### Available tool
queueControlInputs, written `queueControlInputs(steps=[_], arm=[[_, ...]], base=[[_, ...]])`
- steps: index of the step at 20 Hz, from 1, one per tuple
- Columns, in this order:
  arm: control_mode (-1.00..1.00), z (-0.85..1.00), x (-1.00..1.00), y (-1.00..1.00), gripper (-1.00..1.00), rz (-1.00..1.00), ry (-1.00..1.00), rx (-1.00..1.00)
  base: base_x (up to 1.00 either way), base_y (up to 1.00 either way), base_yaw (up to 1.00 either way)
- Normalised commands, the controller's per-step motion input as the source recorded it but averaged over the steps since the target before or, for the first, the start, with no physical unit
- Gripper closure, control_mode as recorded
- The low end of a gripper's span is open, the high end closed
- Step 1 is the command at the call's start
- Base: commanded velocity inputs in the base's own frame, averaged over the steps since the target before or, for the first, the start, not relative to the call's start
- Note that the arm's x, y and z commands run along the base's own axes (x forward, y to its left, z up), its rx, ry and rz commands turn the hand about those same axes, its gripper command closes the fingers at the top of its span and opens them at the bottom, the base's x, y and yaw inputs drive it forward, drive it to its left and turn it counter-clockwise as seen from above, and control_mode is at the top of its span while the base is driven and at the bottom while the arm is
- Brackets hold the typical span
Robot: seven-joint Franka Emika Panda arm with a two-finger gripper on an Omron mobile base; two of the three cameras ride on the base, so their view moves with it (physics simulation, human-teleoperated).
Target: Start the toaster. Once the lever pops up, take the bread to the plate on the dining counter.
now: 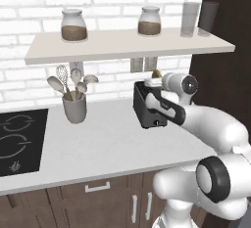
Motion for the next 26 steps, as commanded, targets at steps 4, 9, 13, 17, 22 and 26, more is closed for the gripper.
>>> queueControlInputs(steps=[4, 9, 13, 17, 22, 26], arm=[[-1.00, 0.53, -0.69, 0.09, 1.00, 0.00, 0.00, 0.00], [-1.00, 0.79, -0.66, 0.00, 1.00, -0.04, 0.12, 0.00], [-1.00, 0.59, -0.91, 0.06, 1.00, -0.06, 0.28, 0.00], [-1.00, 0.26, -1.00, 0.00, 1.00, -0.04, 0.25, 0.00], [-1.00, 0.01, -1.00, 0.05, 1.00, -0.03, 0.16, 0.00], [-1.00, 0.00, -1.00, 0.00, 1.00, 0.00, 0.14, 0.00]], base=[[0.00, 0.00, 0.00], [0.00, 0.00, 0.00], [0.00, 0.00, 0.00], [0.00, 0.00, 0.00], [0.00, 0.00, 0.00], [0.00, 0.00, 0.00]])
